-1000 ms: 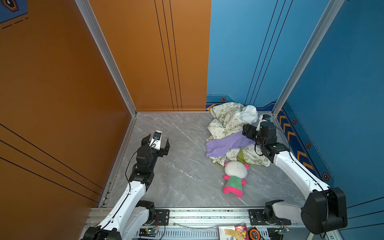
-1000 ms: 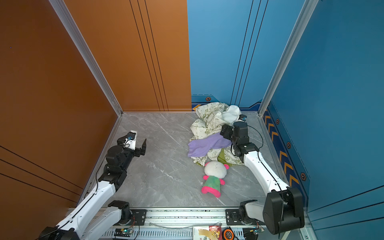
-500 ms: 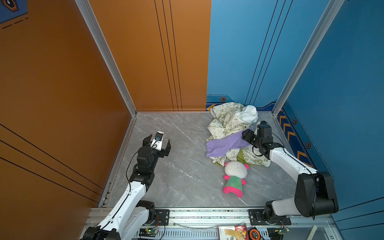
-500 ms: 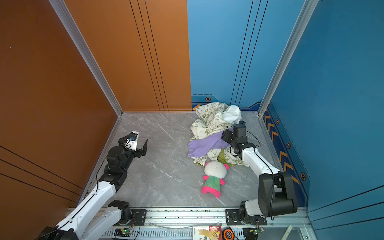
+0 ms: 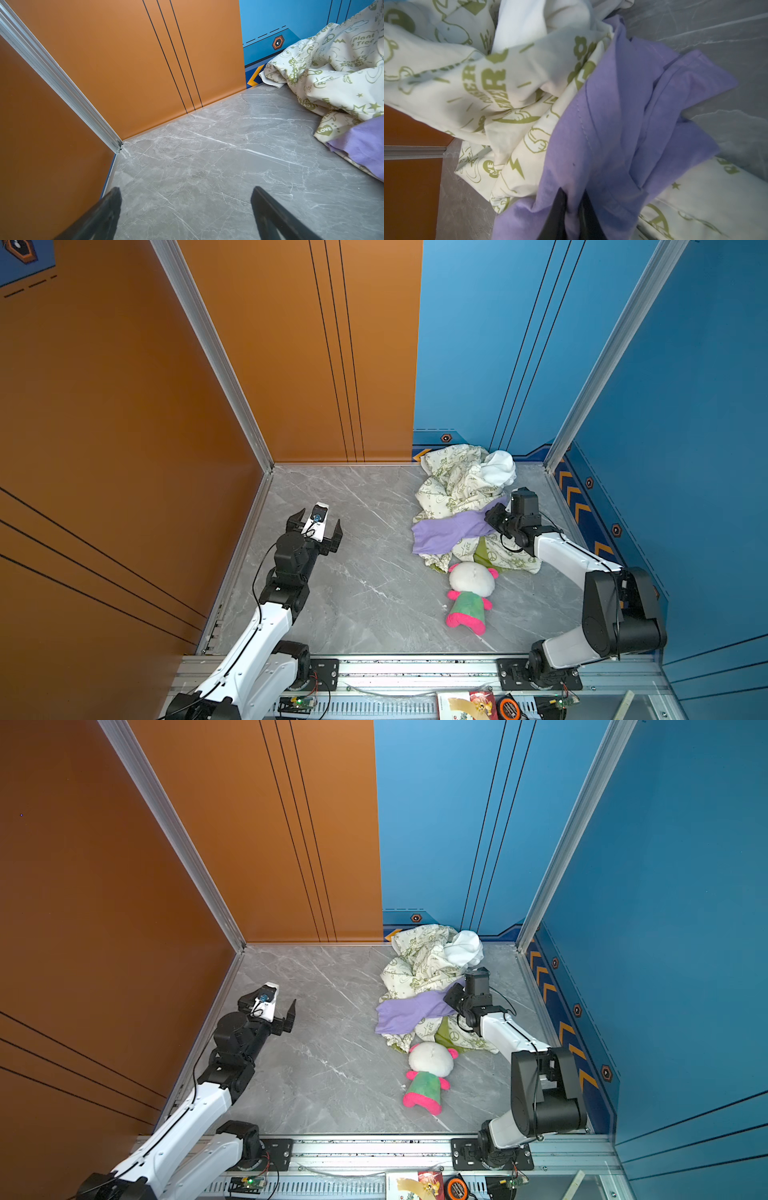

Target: Pick out a specific cloth from the pile

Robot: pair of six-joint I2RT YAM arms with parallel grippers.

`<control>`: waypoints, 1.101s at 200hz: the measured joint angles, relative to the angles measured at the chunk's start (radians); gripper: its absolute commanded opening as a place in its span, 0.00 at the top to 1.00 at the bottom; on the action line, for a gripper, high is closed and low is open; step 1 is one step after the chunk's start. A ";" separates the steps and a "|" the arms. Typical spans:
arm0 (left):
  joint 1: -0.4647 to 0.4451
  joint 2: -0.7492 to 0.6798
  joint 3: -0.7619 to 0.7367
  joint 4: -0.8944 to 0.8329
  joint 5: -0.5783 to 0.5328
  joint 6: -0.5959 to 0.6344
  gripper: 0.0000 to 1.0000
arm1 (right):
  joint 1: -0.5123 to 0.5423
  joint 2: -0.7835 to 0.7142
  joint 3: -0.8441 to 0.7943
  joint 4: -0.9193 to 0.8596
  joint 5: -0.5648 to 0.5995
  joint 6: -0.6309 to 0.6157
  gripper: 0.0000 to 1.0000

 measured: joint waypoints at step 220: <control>-0.013 0.000 0.000 0.000 -0.005 0.014 0.02 | -0.063 -0.246 0.145 0.034 0.135 0.003 0.95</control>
